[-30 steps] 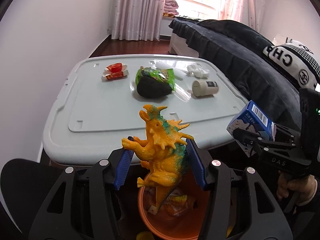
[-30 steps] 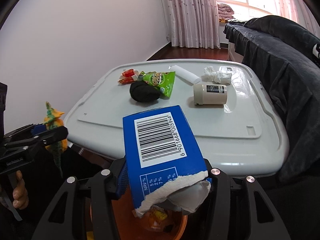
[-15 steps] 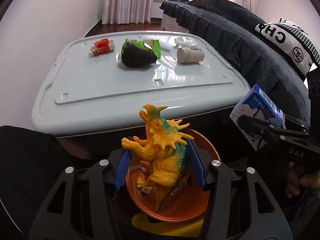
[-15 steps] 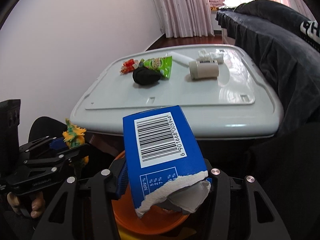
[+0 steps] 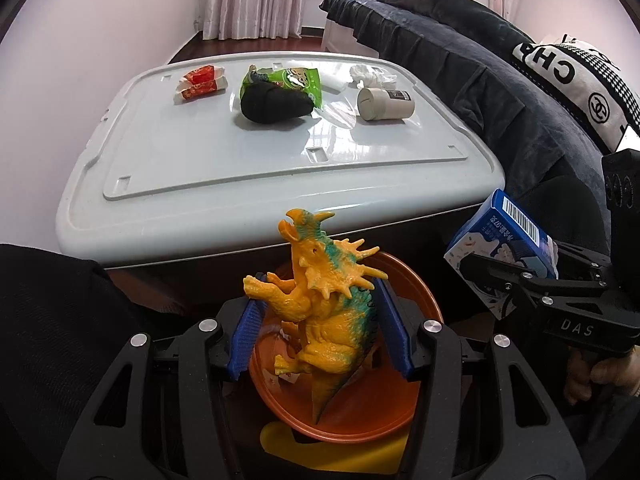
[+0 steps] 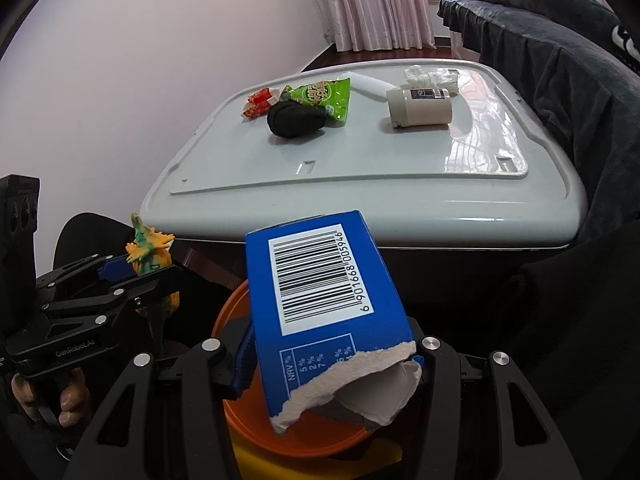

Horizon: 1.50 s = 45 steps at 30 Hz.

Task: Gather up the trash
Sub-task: 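Carry the dinosaur and the milk carton over the orange bin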

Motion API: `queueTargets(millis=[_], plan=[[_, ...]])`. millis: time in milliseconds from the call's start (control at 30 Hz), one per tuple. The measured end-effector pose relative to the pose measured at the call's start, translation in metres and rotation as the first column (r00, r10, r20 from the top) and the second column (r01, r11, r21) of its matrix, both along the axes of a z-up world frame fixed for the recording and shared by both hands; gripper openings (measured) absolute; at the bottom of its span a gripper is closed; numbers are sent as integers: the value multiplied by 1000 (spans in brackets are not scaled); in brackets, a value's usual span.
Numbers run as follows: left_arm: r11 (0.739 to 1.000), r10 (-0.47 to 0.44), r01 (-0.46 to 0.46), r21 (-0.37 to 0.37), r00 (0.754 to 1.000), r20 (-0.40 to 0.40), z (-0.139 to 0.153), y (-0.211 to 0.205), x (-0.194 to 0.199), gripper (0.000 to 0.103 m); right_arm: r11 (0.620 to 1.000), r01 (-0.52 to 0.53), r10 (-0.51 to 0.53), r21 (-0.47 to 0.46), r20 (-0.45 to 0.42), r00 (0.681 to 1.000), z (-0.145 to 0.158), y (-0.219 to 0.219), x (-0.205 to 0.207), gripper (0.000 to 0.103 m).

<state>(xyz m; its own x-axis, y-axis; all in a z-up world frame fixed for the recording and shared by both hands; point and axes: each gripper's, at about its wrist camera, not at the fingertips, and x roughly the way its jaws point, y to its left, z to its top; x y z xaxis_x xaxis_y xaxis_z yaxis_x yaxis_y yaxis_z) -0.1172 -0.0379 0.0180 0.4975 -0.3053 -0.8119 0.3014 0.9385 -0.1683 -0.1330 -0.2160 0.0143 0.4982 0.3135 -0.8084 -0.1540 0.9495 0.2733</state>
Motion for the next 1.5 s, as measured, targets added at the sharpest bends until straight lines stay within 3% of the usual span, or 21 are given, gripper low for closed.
queueTargets(millis=[300,1067,1100,1133,1200,1500], plan=[[1000,5,-5,-1,1000,-9,-1,0,0,52,1000,-3,4,-15,18,1000,4,3,-7,52],[1000,22,-22,-1,995,-94,-15,-2,9,53,1000,-29,28,-4,-45,999,-9,6,-3,53],[1000,26,-26,3,995,-101,-16,-2,10,54,999,-32,31,-7,-49,998,-10,7,-2,55],[999,34,-33,12,993,-109,-18,-1,11,67,1000,-28,27,-14,-49,998,-10,7,-2,71],[998,65,-63,20,990,-124,-20,3,13,79,1000,-12,11,-13,-32,999,-8,4,-4,79],[996,84,-89,-27,983,-165,-26,13,15,79,998,53,-52,23,-38,998,-10,-12,-2,79]])
